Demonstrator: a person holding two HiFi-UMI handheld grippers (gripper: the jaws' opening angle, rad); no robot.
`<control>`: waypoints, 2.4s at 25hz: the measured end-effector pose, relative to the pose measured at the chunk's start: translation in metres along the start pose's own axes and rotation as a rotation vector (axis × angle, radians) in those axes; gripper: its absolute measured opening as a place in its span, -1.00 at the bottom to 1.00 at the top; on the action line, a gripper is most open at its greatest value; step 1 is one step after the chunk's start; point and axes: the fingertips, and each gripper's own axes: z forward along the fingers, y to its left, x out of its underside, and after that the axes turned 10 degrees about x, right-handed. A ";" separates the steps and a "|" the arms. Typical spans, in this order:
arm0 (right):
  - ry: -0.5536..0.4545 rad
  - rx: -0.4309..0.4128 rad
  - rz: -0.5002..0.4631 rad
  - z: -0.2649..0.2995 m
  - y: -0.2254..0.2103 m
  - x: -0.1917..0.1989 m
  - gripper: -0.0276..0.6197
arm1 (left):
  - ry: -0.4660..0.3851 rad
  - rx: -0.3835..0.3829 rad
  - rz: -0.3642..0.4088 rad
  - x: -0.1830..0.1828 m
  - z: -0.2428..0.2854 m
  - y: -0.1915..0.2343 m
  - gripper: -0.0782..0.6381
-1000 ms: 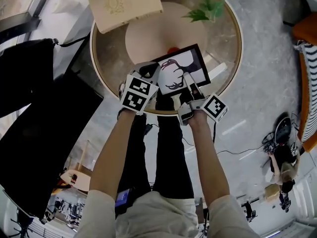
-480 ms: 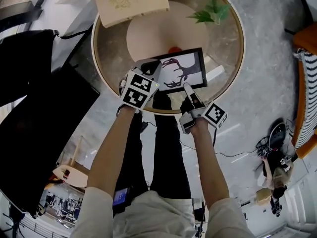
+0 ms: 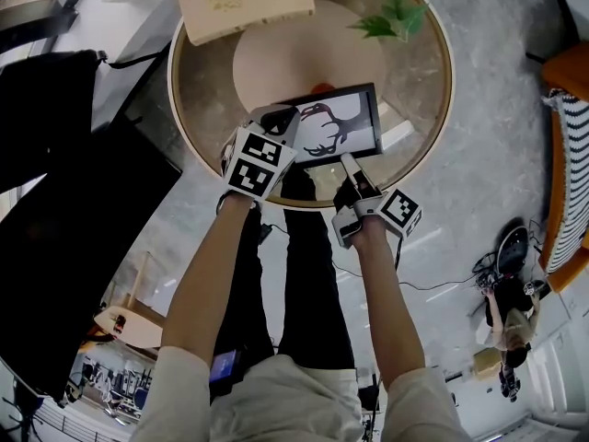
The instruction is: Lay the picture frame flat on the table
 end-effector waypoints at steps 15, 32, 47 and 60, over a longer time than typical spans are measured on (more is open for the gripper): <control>-0.120 0.314 0.010 0.001 -0.009 0.005 -0.55 | -0.005 0.070 -0.018 0.032 -0.001 -0.035 -0.72; -0.233 0.260 -0.147 -0.029 0.011 0.033 -0.55 | -0.009 0.126 0.058 0.052 -0.026 -0.068 -0.72; -0.409 0.164 -0.478 -0.145 0.095 0.130 -0.55 | -0.047 0.143 0.204 0.026 -0.175 -0.150 -0.72; -0.530 0.119 -0.789 -0.266 0.156 0.224 -0.55 | -0.075 0.169 0.416 0.008 -0.326 -0.236 -0.72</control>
